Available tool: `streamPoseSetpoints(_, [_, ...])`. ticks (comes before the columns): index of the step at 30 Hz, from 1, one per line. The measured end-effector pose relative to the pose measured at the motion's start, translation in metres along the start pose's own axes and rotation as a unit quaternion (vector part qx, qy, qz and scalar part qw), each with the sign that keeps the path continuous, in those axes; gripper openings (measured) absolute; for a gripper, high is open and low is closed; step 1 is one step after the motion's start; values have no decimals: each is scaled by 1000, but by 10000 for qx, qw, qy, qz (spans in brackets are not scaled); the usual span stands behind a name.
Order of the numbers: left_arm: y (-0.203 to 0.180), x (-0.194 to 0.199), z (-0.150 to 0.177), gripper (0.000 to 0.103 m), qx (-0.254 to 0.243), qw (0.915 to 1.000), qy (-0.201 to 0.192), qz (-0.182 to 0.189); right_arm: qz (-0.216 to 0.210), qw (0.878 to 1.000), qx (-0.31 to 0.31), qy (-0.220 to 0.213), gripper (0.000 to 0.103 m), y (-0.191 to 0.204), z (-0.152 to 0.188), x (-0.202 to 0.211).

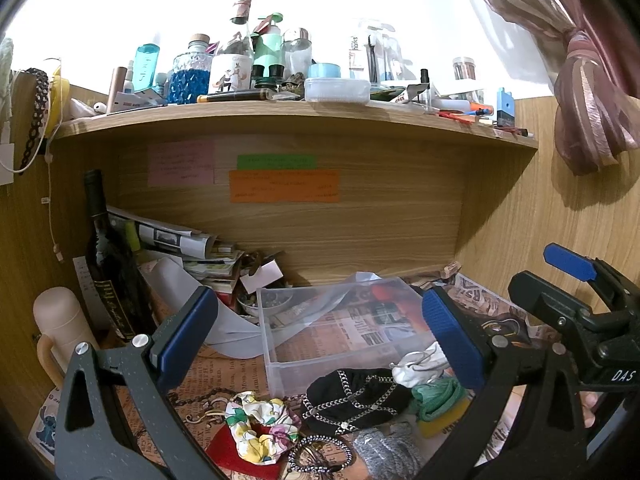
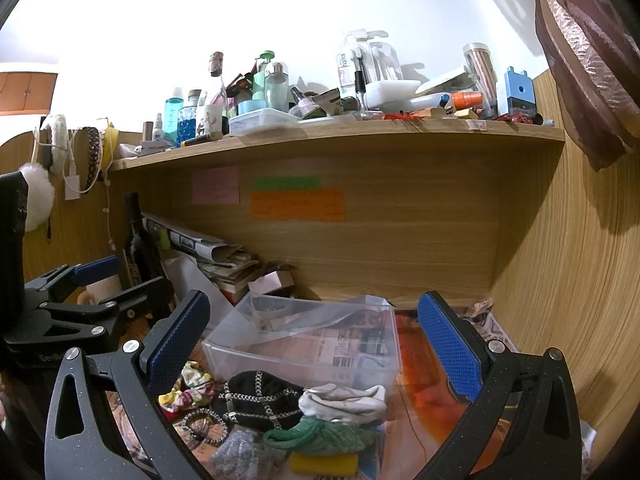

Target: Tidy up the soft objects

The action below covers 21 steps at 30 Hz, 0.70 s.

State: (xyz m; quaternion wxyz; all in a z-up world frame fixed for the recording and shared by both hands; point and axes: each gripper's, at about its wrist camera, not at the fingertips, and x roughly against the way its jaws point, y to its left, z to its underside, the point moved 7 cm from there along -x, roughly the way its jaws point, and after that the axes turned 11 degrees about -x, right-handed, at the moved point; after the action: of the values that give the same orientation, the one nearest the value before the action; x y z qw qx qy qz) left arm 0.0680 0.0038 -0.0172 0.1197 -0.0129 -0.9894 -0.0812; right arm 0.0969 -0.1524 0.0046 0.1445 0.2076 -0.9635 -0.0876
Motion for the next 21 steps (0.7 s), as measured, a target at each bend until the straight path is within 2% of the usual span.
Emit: streamPoseSetpoints(21, [-6,-1,-1,103,-1,10000,11,7,-3,10000,-1,-2,103,0,0,0])
